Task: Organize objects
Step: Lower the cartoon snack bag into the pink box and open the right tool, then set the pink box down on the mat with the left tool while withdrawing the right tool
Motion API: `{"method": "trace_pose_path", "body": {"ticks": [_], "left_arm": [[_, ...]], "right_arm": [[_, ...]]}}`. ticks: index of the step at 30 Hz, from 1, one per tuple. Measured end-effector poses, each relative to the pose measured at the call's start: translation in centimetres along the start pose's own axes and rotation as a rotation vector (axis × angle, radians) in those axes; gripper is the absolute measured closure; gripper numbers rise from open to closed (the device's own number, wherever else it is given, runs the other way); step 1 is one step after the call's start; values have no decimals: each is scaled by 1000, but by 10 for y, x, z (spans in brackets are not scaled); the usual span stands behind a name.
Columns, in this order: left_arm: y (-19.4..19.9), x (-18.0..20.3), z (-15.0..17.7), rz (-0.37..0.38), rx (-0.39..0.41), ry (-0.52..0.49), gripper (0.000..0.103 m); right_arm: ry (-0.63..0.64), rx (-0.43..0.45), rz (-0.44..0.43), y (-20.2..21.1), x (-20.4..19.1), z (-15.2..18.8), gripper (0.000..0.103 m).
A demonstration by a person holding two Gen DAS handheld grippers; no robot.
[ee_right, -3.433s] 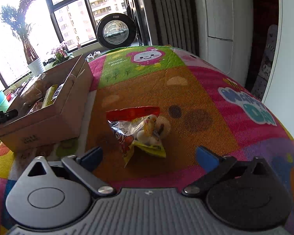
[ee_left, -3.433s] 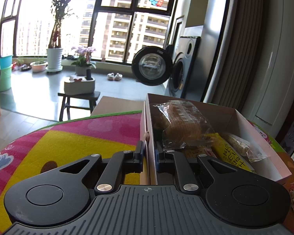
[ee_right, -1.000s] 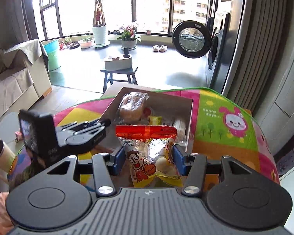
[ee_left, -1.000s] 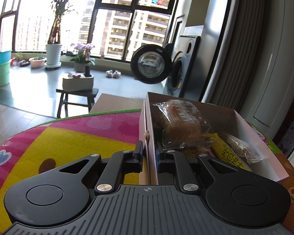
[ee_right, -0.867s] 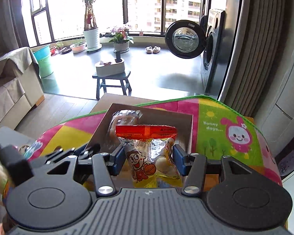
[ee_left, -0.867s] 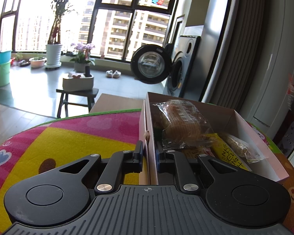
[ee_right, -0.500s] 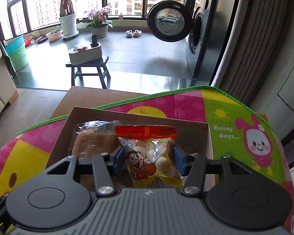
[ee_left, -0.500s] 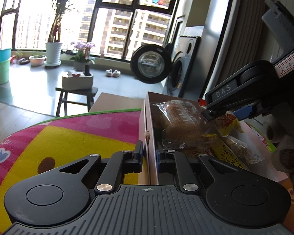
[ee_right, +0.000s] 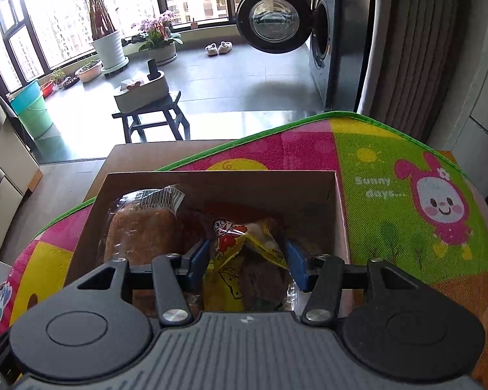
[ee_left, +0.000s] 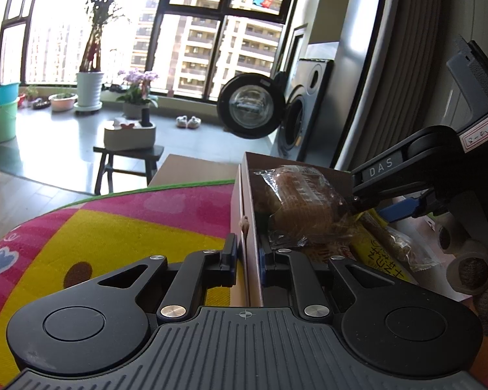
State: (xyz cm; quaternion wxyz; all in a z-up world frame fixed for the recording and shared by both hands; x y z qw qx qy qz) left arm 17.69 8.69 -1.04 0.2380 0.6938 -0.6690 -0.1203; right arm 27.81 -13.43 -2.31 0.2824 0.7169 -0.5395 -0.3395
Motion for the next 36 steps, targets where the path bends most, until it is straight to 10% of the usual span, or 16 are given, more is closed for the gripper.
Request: {"method": "trace_pose_path", "body": {"ticks": [18, 31, 36], "left_arm": [[1, -1, -2, 2, -2, 4, 88], [2, -3, -2, 5, -4, 7, 88], [3, -1, -2, 2, -2, 2, 88]], "right_arm": [[123, -68, -173, 61, -42, 70, 64], [275, 41, -71, 89, -37, 79, 66], [291, 127, -25, 126, -9, 87, 28]]}}
Point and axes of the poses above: each gripper's, at about its wrist camera, not at the fingertips, and y roughly against the way its jaws point, x to its right, z to its underside, the point moved 8 cm from there along -y, roughly the way its jaws point, and after that the axes turned 6 degrees about -z, right-handed, at the moved point
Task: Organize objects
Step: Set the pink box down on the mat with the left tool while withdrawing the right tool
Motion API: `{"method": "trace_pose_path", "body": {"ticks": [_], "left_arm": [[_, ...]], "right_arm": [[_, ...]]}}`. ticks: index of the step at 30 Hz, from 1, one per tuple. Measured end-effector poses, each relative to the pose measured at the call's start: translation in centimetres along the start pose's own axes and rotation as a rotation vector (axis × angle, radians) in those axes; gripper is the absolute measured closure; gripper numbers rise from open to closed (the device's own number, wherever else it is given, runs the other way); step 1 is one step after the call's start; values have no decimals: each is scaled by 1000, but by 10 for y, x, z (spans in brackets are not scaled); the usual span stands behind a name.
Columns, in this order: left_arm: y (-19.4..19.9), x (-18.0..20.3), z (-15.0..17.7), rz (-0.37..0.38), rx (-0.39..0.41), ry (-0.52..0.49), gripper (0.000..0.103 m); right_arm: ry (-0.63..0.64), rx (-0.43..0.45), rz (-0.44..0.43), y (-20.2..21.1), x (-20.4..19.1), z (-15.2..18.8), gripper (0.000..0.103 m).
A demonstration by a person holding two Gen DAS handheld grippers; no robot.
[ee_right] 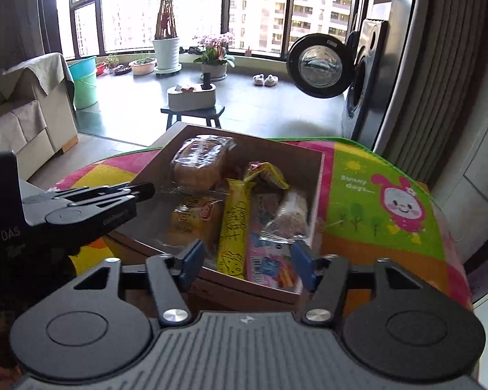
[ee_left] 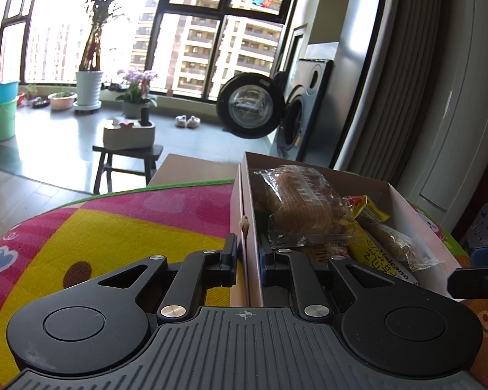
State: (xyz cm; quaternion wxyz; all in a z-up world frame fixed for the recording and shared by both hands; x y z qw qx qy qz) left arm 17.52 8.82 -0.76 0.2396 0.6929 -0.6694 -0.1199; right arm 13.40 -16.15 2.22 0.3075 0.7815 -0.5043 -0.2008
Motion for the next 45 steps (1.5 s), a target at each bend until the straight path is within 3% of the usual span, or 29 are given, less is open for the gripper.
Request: {"method": "trace_pose_path", "body": {"ticks": [1, 5, 9, 12, 16, 20, 21, 25, 28, 29, 31, 34, 39, 42, 45], "left_arm": [[0, 0, 0, 0, -1, 0, 88], [0, 0, -1, 3, -8, 4, 88], [-3, 4, -5, -31, -28, -47, 90], [-8, 18, -10, -81, -57, -108, 90], [-31, 58, -22, -78, -101, -157, 90], [-68, 105, -32, -39, -96, -200, 90], [-76, 111, -34, -54, -103, -218, 85], [-87, 105, -34, -171, -117, -258, 40], [-90, 92, -33, -171, -132, -210, 7], [-90, 87, -33, -184, -152, -198, 2], [-81, 82, -39, -196, -140, -172, 5], [-46, 83, -53, -179, -26, -176, 10], [41, 91, -43, -104, 95, -185, 12], [74, 95, 0, -49, 38, -198, 12], [90, 95, 48, -59, -30, -219, 12]], "right_arm": [[27, 15, 28, 5, 4, 7, 23], [115, 0, 38, 0, 10, 38, 23], [115, 20, 7, -21, 17, 46, 38], [56, 47, -64, -29, 27, 46, 40], [26, 103, 3, -30, 60, 40, 35], [-38, 118, 78, -42, 104, 32, 35], [-63, 114, 94, -47, 115, 31, 34], [-102, 98, 113, -62, 132, 36, 33], [-111, 95, 137, -65, 134, 39, 32], [-120, 97, 151, -63, 136, 39, 31], [-145, 113, 169, -52, 141, 41, 20], [-191, 165, 156, -24, 141, 44, 0], [-208, 160, 135, 10, 113, 71, 0], [-176, 112, 120, 10, 94, 93, 0], [-165, 67, 157, 5, 83, 113, 0]]}}
Point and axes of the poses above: each gripper's, at about its wrist camera, not at the fingertips, and y roughly against the way its jaws point, x to its right, z to its underside, the point moved 8 cm from there along -y, roughly the way its jaws point, and after that the axes turned 6 degrees about -z, right-handed, at the moved point
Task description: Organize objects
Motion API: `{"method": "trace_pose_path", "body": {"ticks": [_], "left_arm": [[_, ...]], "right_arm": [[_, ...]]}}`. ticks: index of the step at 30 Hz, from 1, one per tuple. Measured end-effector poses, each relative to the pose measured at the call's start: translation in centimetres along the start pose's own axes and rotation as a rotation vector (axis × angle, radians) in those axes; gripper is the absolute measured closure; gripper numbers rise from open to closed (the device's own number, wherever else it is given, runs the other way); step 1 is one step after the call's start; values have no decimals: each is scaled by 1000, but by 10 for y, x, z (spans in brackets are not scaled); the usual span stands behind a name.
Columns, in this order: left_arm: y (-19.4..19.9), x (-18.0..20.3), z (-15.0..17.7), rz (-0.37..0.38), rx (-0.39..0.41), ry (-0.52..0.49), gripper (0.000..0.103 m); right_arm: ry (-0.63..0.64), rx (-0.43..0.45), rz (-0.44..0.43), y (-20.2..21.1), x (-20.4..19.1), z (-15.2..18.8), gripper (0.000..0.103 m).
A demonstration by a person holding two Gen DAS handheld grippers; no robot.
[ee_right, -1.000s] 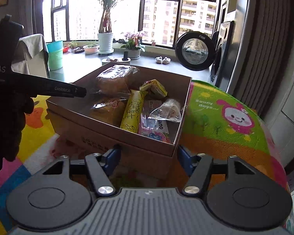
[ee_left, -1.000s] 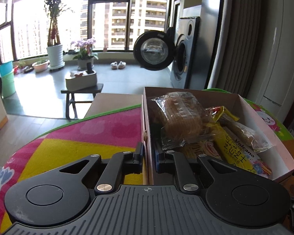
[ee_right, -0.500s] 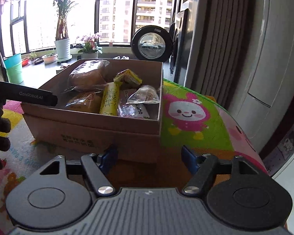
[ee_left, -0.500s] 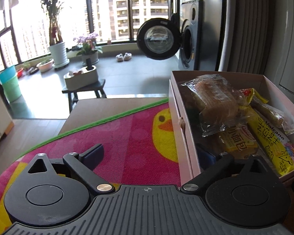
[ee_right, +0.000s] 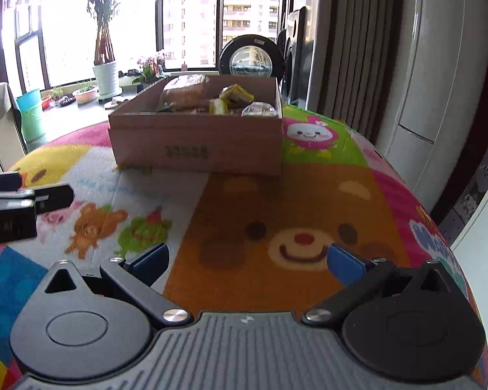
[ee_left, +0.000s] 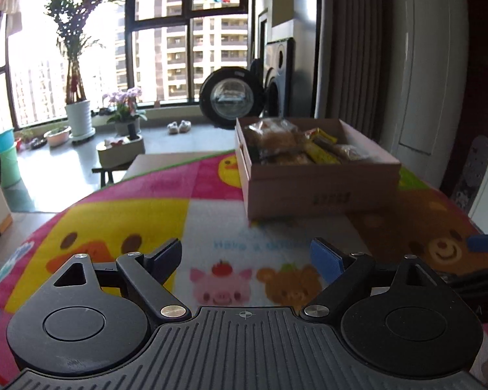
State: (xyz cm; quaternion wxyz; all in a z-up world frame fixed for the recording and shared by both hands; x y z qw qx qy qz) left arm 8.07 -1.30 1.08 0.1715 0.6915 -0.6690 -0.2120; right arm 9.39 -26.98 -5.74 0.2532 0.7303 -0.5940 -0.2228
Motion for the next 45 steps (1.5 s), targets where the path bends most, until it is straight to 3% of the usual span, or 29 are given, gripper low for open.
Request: {"method": "trace_pose_path", "body": {"ticks": [4, 8, 17, 45], "left_arm": [[3, 10, 38, 17, -74, 10, 12], [3, 20, 48, -1, -62, -56, 14], [-2, 12, 45, 2, -77, -11, 13], [-2, 13, 46, -16, -79, 6, 13]], "right_arm": [[20, -36, 57, -6, 0, 13, 0], [-89, -25, 14, -7, 10, 20, 0], [-54, 18, 54, 4, 1, 27, 0], [-82, 38, 30, 6, 3, 30, 0]]}}
Point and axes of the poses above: each gripper's, at about its wrist camera, not at the fingertips, and y roughly against the way its jaws point, x to its right, z to its underside, the point moved 8 cm from there along -y, roughly the way its jaws point, and after that the axes turned 6 degrees about -z, right-handed, at the moved point
